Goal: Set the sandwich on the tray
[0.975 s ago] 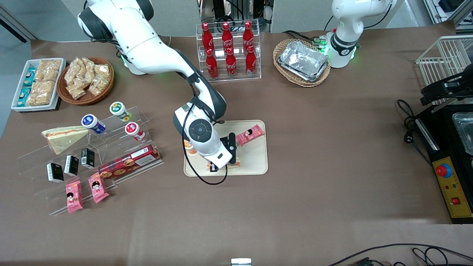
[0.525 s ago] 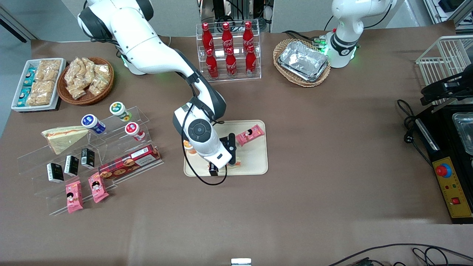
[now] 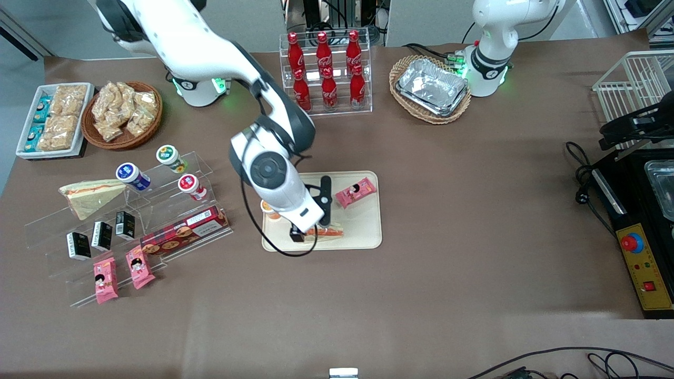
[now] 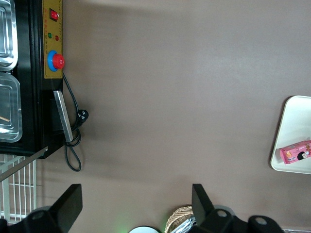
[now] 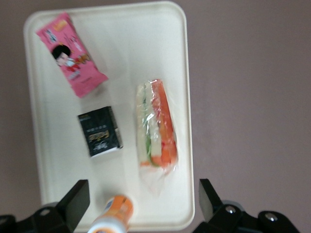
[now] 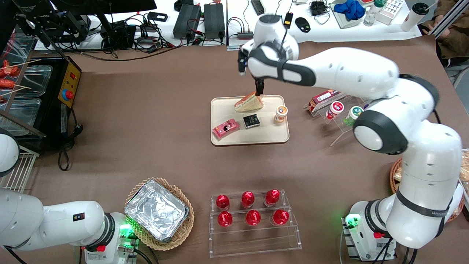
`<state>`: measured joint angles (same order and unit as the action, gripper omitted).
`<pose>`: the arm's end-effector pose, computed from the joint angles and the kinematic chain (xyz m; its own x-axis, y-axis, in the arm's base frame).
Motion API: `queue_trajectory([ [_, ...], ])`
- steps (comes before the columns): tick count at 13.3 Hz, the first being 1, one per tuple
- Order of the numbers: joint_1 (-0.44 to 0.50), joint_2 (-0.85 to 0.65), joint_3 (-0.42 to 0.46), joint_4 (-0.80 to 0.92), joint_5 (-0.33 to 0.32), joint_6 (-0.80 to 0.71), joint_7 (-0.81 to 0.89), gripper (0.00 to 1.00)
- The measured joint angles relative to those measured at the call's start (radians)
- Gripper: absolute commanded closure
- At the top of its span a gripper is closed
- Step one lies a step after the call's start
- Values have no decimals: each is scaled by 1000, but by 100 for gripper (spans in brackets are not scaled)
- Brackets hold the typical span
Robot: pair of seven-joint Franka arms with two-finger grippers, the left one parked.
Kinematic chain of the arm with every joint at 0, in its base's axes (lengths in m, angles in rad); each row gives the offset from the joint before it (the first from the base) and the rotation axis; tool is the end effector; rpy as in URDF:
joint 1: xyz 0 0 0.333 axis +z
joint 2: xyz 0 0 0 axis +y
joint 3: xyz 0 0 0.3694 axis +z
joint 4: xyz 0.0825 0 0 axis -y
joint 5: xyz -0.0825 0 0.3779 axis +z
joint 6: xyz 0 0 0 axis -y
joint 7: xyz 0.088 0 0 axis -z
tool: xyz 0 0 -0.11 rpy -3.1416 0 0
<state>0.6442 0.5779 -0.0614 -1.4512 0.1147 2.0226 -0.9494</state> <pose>0.6035 0.4173 0.3943 0.0801 0.9954 0.0526 0.9959 -0.0777 -0.0457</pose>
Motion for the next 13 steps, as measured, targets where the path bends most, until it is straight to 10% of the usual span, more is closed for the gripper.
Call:
queue_trajectory([
  [5, -89, -203, -6, 9, 35, -198, 184, 0],
  [13, -157, -451, -5, 8, 56, -337, 933, 0],
])
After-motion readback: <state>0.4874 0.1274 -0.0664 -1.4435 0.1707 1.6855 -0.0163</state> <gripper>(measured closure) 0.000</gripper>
